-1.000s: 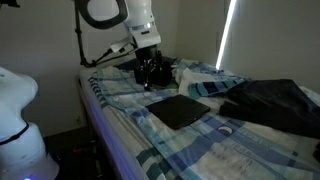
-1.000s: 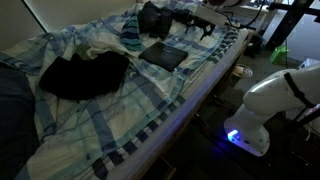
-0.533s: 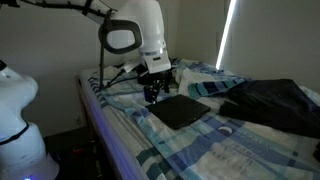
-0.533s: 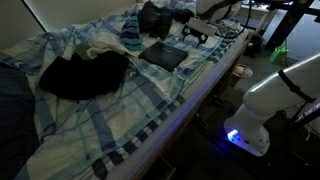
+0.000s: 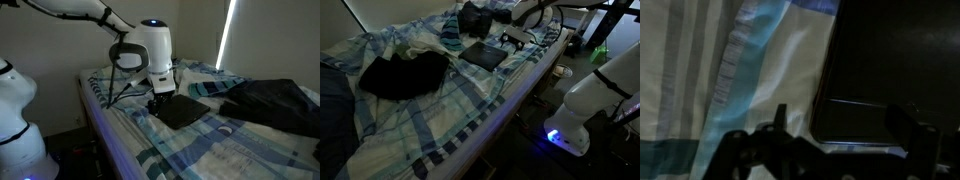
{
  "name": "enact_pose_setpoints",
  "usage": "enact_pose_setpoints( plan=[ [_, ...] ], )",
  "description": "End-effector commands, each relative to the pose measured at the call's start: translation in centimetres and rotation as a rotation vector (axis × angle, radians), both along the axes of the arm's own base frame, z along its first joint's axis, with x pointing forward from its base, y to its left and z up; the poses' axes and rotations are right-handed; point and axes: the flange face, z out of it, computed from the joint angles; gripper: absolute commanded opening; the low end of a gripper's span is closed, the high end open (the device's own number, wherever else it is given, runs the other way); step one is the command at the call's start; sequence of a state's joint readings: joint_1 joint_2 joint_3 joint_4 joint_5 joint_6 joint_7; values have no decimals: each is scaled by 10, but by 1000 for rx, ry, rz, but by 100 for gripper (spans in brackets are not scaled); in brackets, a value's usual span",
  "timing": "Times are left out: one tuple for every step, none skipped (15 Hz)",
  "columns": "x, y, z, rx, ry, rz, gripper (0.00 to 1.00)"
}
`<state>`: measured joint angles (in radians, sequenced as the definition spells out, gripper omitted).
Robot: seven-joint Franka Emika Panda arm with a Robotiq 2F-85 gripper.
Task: Open the tablet on the bed
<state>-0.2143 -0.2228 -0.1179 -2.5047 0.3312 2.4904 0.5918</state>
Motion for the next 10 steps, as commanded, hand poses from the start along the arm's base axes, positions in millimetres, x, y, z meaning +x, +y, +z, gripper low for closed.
enact_pose_setpoints(
  plan=[
    [11,-4,0,33,-43,109,100],
    [13,-7,0,34,-52,148,100],
    [15,-10,2,30,-58,191,100],
    [16,-13,3,26,-62,234,100],
    [19,-16,4,17,-56,278,100],
    [21,-18,6,14,-53,319,100],
    [23,-21,7,11,-49,356,100],
    [26,-23,8,7,-47,385,100],
    [30,-24,9,2,-48,406,100],
    [35,-25,9,0,-47,399,100]
  ],
)
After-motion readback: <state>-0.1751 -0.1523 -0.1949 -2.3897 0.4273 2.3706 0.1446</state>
